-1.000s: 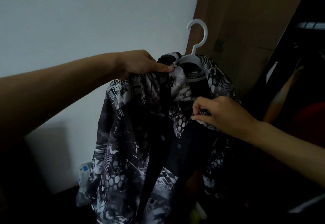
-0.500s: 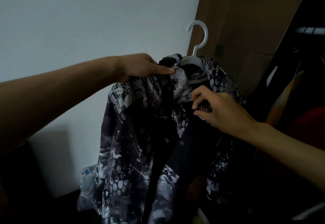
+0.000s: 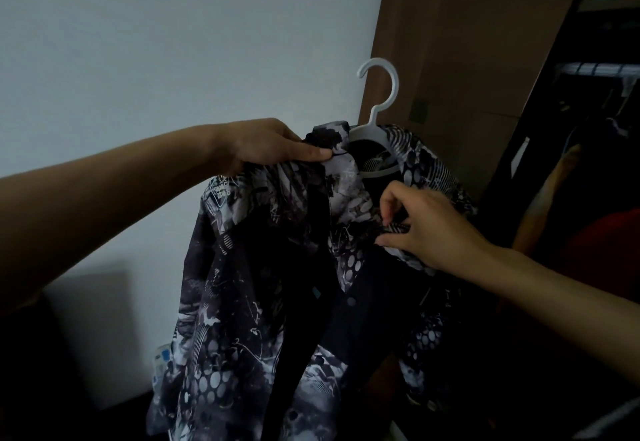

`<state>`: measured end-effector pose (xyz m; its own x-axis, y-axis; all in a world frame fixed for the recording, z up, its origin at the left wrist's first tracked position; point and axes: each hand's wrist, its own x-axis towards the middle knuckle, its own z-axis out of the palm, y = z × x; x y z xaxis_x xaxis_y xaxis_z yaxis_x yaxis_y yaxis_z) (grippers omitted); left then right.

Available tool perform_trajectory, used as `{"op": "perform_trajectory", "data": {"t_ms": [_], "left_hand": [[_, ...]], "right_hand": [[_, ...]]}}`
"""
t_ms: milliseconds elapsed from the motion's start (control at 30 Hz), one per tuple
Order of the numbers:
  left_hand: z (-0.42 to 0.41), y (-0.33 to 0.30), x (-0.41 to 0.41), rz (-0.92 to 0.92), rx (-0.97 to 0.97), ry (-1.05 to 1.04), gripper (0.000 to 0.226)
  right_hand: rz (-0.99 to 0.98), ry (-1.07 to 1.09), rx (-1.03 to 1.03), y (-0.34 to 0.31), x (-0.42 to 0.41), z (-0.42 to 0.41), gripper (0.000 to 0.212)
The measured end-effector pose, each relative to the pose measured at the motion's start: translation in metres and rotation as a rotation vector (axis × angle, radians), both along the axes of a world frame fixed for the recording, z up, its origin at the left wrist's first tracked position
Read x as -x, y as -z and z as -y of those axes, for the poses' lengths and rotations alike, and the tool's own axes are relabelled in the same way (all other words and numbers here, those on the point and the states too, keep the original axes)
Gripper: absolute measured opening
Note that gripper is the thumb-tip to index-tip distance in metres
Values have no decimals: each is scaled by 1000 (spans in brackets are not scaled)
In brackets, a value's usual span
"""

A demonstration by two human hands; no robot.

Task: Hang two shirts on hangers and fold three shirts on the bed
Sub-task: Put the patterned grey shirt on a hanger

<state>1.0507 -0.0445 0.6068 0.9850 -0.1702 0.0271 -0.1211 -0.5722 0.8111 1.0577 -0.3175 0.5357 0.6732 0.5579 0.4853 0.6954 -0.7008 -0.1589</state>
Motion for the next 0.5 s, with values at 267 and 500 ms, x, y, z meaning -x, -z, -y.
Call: {"op": "perform_trajectory", "data": {"t_ms": [267,500], "left_hand": [[5,0,0,-16,17,-6,48],[9,6,1,-22,6,-1,47]], "right_hand": [[-86,206,108,-6,-12,4,35],[-41,196,356,-8,-6,3,60]]}}
